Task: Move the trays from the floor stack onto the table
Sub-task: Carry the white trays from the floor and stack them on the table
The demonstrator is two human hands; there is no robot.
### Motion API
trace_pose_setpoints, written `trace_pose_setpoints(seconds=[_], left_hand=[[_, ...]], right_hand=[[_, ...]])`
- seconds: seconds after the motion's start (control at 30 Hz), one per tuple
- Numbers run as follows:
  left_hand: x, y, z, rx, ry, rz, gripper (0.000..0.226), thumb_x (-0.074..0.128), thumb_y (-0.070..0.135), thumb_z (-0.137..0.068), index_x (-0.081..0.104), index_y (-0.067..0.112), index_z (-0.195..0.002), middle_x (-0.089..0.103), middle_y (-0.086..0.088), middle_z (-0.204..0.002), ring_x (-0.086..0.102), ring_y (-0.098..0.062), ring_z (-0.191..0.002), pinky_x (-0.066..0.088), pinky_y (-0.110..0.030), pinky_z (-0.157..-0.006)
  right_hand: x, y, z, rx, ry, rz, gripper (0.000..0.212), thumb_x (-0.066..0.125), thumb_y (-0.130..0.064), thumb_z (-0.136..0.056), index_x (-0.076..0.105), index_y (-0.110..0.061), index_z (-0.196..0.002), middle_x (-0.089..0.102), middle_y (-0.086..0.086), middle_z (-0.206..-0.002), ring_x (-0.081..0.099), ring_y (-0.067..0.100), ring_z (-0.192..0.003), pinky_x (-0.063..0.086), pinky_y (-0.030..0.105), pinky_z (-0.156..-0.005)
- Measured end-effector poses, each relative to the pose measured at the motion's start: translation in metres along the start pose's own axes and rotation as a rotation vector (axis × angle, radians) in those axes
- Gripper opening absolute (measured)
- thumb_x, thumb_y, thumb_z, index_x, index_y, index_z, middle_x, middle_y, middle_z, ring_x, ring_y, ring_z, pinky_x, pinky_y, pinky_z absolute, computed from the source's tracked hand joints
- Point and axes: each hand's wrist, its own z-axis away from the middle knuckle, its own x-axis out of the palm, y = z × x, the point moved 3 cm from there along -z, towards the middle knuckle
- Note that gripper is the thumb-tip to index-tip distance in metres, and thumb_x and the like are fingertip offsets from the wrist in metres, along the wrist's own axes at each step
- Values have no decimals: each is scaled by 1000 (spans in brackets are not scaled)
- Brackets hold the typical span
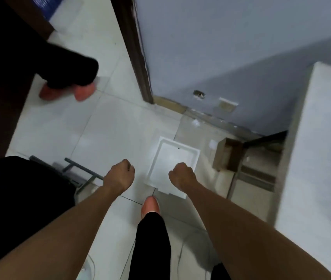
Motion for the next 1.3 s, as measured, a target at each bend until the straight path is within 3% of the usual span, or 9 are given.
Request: trace_pose_setpoints(seconds=[0.1,0.2,0.3,0.47,0.6,0.7,0.87,1.07,1.3], left_hand=[[59,-31,-63,20,-46,-94,30,37,28,-96,54,6,-108,65,-15,-108,60,-33,-94,49,-35,-81],[118,-50,-120,63,-69,-160,28,40,25,-96,53,6,-111,65,-15,-106,58,-31,-90,43,-32,-73],[174,-66,-171,111,-65,-228,27,41,23,-94,55,7,-110,62,-15,-108,59,-31,-96,46,-37,-75],[256,-83,-243,122,6,-168,36,51,26,-92,48,4,-121,53,-20,-117,54,-36,-111,48,-46,-85],[299,-90,-274,-25,-15,8,44,56,21,-91,43,-3,-125,49,-24,-127,51,-39,-117,45,-45,-95],[311,-99,-276,-75,56,15,38,55,17,-90,46,-4,-121,52,-24,-125,53,-38,-115,46,-44,-95],[311,-107,-280,-82,14,-28,34,59,19,-86,51,2,-114,51,-19,-119,50,-35,-113,48,-45,-81],[293,-123,-276,-33,-52,111,17,66,16,-76,49,9,-78,54,-5,-72,51,-26,-70,38,-31,-60],[280,-127,-267,-73,-76,223,18,65,11,-78,54,3,-88,58,-9,-77,53,-26,-71,48,-35,-64]], right_hand=[[53,34,-68,143,39,-33,22,45,-13,-87,56,-5,-104,60,19,-121,58,37,-112,45,33,-85],[92,76,-135,268,106,-14,34,42,-10,-92,51,-2,-123,51,20,-134,50,37,-125,42,36,-100],[120,123,-192,365,204,8,38,41,-13,-94,45,-2,-130,49,21,-137,49,37,-126,42,40,-103],[146,185,-272,384,393,-139,36,53,-25,-92,51,-3,-120,56,18,-126,54,36,-116,47,41,-97],[161,210,-316,415,519,-302,37,62,-34,-88,57,-4,-109,64,17,-113,61,35,-107,50,45,-97],[168,222,-323,474,586,-258,27,60,-26,-87,61,-4,-102,67,14,-105,65,34,-98,54,44,-90],[172,220,-319,437,508,-155,35,57,-28,-85,55,-2,-108,65,16,-106,64,36,-97,55,47,-87],[169,219,-309,409,414,-193,30,62,-30,-84,58,-4,-96,61,10,-87,61,33,-90,50,36,-73],[162,204,-302,406,387,-310,22,64,-25,-84,52,-7,-90,58,10,-89,55,27,-75,44,31,-65]])
